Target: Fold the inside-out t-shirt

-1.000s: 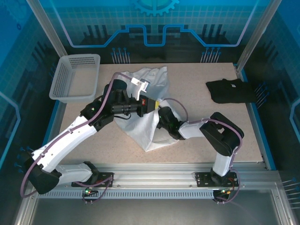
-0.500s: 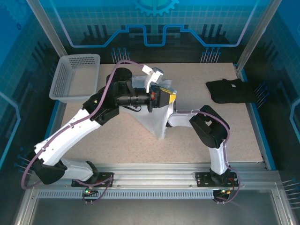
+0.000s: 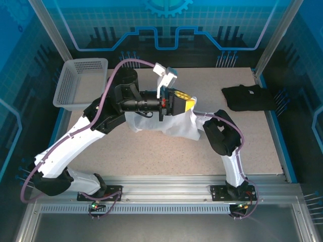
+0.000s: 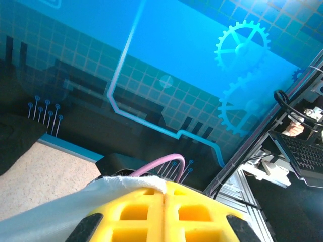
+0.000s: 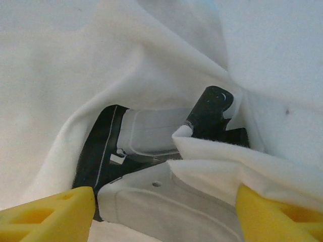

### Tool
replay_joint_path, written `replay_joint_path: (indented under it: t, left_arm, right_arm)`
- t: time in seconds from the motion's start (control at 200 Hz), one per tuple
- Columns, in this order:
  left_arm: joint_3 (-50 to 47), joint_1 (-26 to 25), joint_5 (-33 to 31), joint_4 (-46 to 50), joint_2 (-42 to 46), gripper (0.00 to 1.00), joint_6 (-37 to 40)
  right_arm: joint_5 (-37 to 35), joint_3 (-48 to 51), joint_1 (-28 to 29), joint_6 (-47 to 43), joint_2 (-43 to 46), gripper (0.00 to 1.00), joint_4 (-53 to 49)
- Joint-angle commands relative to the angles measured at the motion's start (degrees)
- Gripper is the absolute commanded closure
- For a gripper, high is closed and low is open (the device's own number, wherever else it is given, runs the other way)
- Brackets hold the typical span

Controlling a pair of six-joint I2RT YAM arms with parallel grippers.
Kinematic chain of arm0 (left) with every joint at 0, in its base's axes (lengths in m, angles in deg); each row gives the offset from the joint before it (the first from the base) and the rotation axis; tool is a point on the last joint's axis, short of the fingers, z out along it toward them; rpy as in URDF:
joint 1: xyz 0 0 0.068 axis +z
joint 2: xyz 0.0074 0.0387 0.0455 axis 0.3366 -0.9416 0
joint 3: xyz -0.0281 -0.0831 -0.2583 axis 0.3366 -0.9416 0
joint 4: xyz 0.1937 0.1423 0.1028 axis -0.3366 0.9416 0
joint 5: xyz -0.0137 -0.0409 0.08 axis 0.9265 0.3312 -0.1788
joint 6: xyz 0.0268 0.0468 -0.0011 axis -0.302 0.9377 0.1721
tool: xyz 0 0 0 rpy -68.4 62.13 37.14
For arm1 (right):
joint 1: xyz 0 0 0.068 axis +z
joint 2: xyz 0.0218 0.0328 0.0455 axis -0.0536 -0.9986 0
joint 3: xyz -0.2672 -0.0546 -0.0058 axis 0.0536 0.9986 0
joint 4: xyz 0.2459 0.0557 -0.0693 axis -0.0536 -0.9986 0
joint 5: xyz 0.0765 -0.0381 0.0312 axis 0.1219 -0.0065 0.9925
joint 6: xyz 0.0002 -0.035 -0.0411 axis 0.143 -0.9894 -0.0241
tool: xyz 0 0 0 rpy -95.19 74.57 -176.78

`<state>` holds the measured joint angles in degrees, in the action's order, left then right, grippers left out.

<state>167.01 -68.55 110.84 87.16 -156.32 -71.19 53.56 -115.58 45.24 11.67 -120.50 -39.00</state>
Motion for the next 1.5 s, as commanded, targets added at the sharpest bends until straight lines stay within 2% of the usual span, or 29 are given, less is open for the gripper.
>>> replay_joint_path:
  t: [0.0,0.065,0.17,0.29,0.33,0.455,0.49,0.575,0.605,0.775,0.9,1.0,1.085,1.21,1.305,1.391,1.496]
  left_arm:
    - [3.8,-0.42,0.12,0.25,1.67,1.0,3.32]
    - [3.81,-0.34,-2.31,0.25,2.65,1.0,4.35]
    - [3.38,-0.14,-5.87,-0.34,3.97,1.0,5.14]
    - [1.32,0.8,-10.21,-1.78,5.37,1.0,4.82]
    - [0.22,1.34,-12.43,-2.09,5.75,1.0,4.88]
    - [-3.34,4.7,-19.34,-2.44,6.77,1.0,3.64]
    - [-4.38,6.18,-20.84,-2.5,7.16,1.0,3.06]
    - [-6.87,10.64,-24.94,-2.33,8.27,1.0,1.76]
    - [-7.61,12.48,-27.12,-1.96,8.62,1.0,1.57]
    - [-11.28,24.89,-39.06,0.69,10.7,1.0,1.43]
    - [-14.12,35.91,-41.76,1.21,11.37,1.0,-0.77]
    - [-15.66,41.28,-43.29,1.82,10.1,1.0,-1.31]
    - [-16.72,42.2,-44.42,1.9,8.3,1.0,-0.93]
    - [-18.89,40.79,-37.99,-1.21,5.33,1.0,-3.22]
    - [-19.46,37.28,-35.95,-2.8,2.75,1.0,-2.44]
    - [-20.4,36.67,-33.78,-3.15,0.87,1.0,-3.46]
    - [-23.29,36.91,-34.72,-4.08,-0.04,1.0,-3.72]
  right_arm:
    - [0.76,-1.68,-2.64,2.99,-1.76,0.17,-8.82]
    - [3.09,-1.9,-3.8,3.45,-2.39,0.13,-11.22]
    - [7.14,-3.62,-5.54,3.72,-4.84,0.12,-15.33]
    - [11.2,-7.46,-6.82,2.88,-8.68,0.19,-20.34]
    - [11.89,-8.34,-6.93,2.42,-9.68,0.26,-21.51]
    - [12.94,-8.59,-7.06,0.1,-9.16,0.61,-21.78]
    - [13.07,-8.57,-7.04,-0.91,-8.24,0.69,-21.72]
    - [14.58,-7.31,-7.02,-3.47,-4.01,0.95,-20.54]
    - [14.82,-6.27,-7.02,-4.04,-1.82,1.0,-19.57]
    - [18.94,3.37,-7.06,-6.33,11.67,1.0,-13.39]
    - [22.0,9.27,-7.03,-7.23,18.34,1.0,-12.28]
    - [23.6,13.11,-7.02,-8.07,22.87,1.0,-11.6]
    - [25.74,14.71,-6.82,-8.83,25.55,1.0,-10.78]
    - [28.44,12.92,-5.13,-9.03,25.93,1.0,-9.59]
    - [28.52,9.88,-3.58,-9.07,25.46,1.0,-8.31]
    - [28.74,7.62,-3.58,-8.41,26.95,1.0,-6.17]
    - [32.11,5.66,-4.56,-7.57,30.95,1.0,-2.96]
